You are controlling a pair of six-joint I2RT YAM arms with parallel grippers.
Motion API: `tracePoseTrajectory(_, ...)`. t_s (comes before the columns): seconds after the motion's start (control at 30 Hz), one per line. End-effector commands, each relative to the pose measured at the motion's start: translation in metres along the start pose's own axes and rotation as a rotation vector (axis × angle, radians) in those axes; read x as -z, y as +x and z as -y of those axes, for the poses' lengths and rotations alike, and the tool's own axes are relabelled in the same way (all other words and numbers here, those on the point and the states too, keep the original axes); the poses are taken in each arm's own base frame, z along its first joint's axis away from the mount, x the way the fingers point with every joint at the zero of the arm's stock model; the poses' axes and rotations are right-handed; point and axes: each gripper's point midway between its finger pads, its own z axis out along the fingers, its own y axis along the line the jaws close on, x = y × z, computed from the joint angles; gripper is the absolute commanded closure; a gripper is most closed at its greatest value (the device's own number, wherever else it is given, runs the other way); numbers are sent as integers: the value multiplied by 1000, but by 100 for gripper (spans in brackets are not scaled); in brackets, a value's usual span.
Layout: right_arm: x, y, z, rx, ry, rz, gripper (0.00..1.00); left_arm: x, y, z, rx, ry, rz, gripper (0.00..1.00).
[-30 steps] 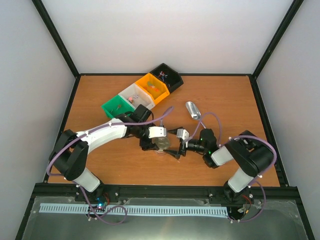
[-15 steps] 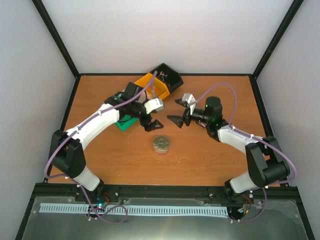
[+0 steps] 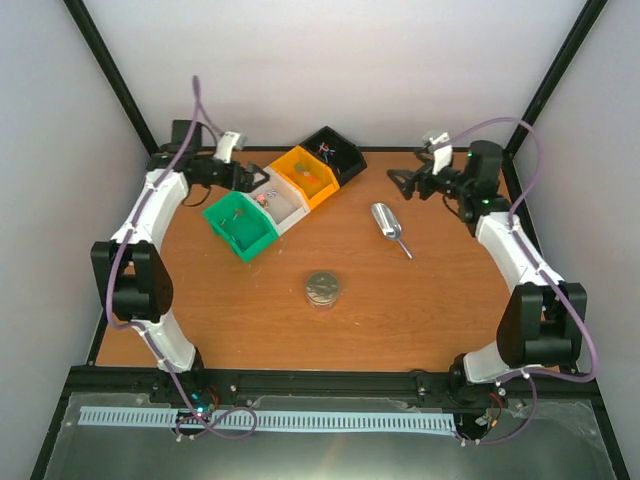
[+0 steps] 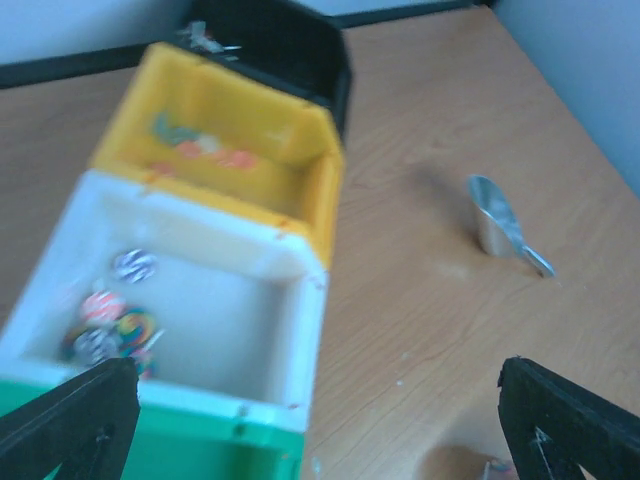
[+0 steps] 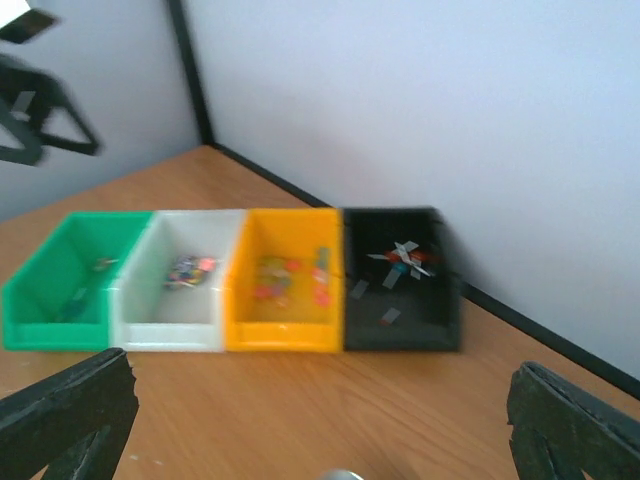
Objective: Pack the candies
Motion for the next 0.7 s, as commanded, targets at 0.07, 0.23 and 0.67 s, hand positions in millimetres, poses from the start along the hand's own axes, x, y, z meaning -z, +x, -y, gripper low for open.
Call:
tracePoseTrajectory(0.07,43,50,79,-280,128,-84,0,39,25,-57,209,-94,54,0)
tracePoseTrajectory(0.23,74,108,117,-420,237,-137,0,54,64,-90,260,-216,39,0)
tracePoseTrajectory(0.67,96,164,110,-495,262,-194,0,47,106,-100,294,-270,11,0)
